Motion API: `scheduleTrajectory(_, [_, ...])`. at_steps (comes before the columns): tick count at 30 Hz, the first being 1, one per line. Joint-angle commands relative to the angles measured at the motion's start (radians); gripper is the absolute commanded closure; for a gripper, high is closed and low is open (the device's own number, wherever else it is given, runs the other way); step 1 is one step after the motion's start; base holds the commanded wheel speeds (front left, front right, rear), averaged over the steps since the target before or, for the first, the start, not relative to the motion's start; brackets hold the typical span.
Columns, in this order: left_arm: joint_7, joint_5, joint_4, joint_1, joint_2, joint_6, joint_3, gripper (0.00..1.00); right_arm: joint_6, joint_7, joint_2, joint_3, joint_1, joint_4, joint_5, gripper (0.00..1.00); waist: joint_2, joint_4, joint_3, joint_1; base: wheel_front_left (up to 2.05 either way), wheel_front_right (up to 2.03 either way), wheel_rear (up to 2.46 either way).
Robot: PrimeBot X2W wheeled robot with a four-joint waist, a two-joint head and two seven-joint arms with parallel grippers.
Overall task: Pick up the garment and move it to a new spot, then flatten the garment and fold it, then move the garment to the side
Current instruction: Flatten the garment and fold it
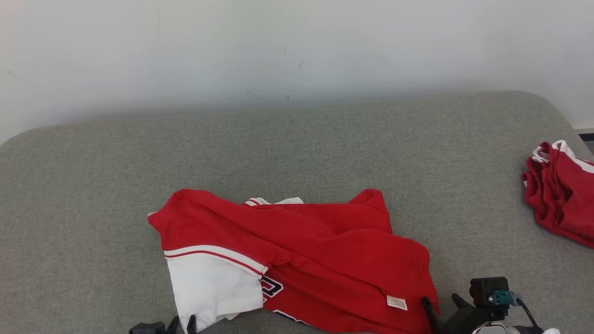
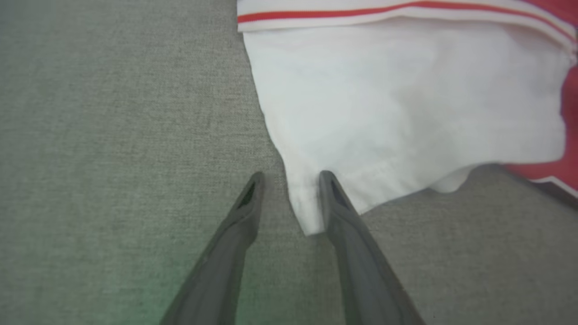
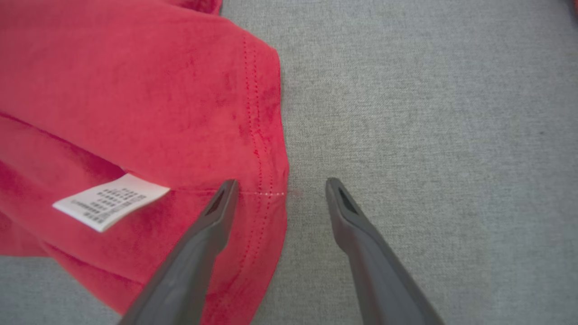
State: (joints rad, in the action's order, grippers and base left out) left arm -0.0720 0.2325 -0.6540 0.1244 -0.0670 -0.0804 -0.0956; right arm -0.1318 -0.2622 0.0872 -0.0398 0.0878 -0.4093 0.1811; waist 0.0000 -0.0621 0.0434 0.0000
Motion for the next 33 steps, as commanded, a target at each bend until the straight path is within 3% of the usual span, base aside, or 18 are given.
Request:
scheduleTrajectory(1, [0.008,0.004,-0.018,0.002,0.008,-0.009,-0.012,0.60,0.003,-0.005,0.002,0.003,0.013,-0.009,-0.008,0.00,0.0000,0.000,0.003,0.0000,0.00,0.00,0.00])
scheduleTrajectory(2, [0.006,0.005,-0.021,0.003,0.008,-0.007,-0.015,0.66,0.003,-0.009,0.003,0.004,0.019,-0.017,-0.008,0.00,0.0000,0.000,0.005,0.0000,0.00,0.00,0.00])
scheduleTrajectory(7, [0.006,0.008,-0.033,0.022,0.009,-0.009,-0.026,0.68,0.003,-0.027,0.001,0.007,0.048,-0.057,-0.019,0.00,0.0000,0.003,0.020,0.0000,0.00,0.00,0.00])
scheduleTrajectory(8, [0.009,0.009,-0.036,0.027,0.010,-0.010,-0.030,0.75,0.003,-0.030,0.000,0.005,0.053,-0.066,-0.021,0.00,0.0000,0.004,0.023,0.0000,0.00,0.00,0.00])
scheduleTrajectory(9, [0.010,0.010,-0.039,0.031,0.010,-0.010,-0.033,0.93,0.003,-0.035,-0.001,0.002,0.059,-0.075,-0.025,0.00,0.0000,0.005,0.027,0.0000,0.00,0.00,0.00])
scheduleTrajectory(10, [0.010,0.010,-0.041,0.034,0.009,-0.010,-0.034,1.00,0.003,-0.041,-0.002,-0.002,0.063,-0.086,-0.028,0.00,0.0000,0.005,0.030,0.0000,0.00,0.00,0.00])
scheduleTrajectory(12, [0.010,0.012,-0.044,0.039,0.008,-0.009,-0.037,1.00,0.003,-0.046,-0.004,-0.008,0.071,-0.103,-0.028,0.00,0.0000,0.007,0.037,0.0000,0.00,0.00,0.00])
scheduleTrajectory(13, [0.010,0.013,-0.046,0.043,0.008,-0.009,-0.038,1.00,0.003,-0.046,-0.006,-0.009,0.075,-0.110,-0.029,0.56,0.0000,0.008,0.040,0.0000,0.00,0.00,0.00])
scheduleTrajectory(15, [0.009,0.016,-0.050,0.046,0.006,-0.007,-0.038,1.00,0.003,-0.044,-0.008,-0.010,0.079,-0.118,-0.031,1.00,0.0000,0.010,0.044,0.0000,0.00,0.00,0.00])
scheduleTrajectory(27, [-0.061,0.049,-0.010,0.040,-0.006,0.010,-0.008,1.00,0.003,-0.009,-0.007,0.009,0.067,-0.067,-0.014,1.00,0.0000,0.012,0.028,0.0000,0.00,0.00,0.00])
scheduleTrajectory(33, [-0.117,0.163,0.112,0.068,0.000,-0.019,0.054,1.00,0.003,0.011,-0.018,0.018,0.060,0.055,0.128,1.00,0.0000,0.006,-0.003,0.0000,0.00,0.00,0.00])
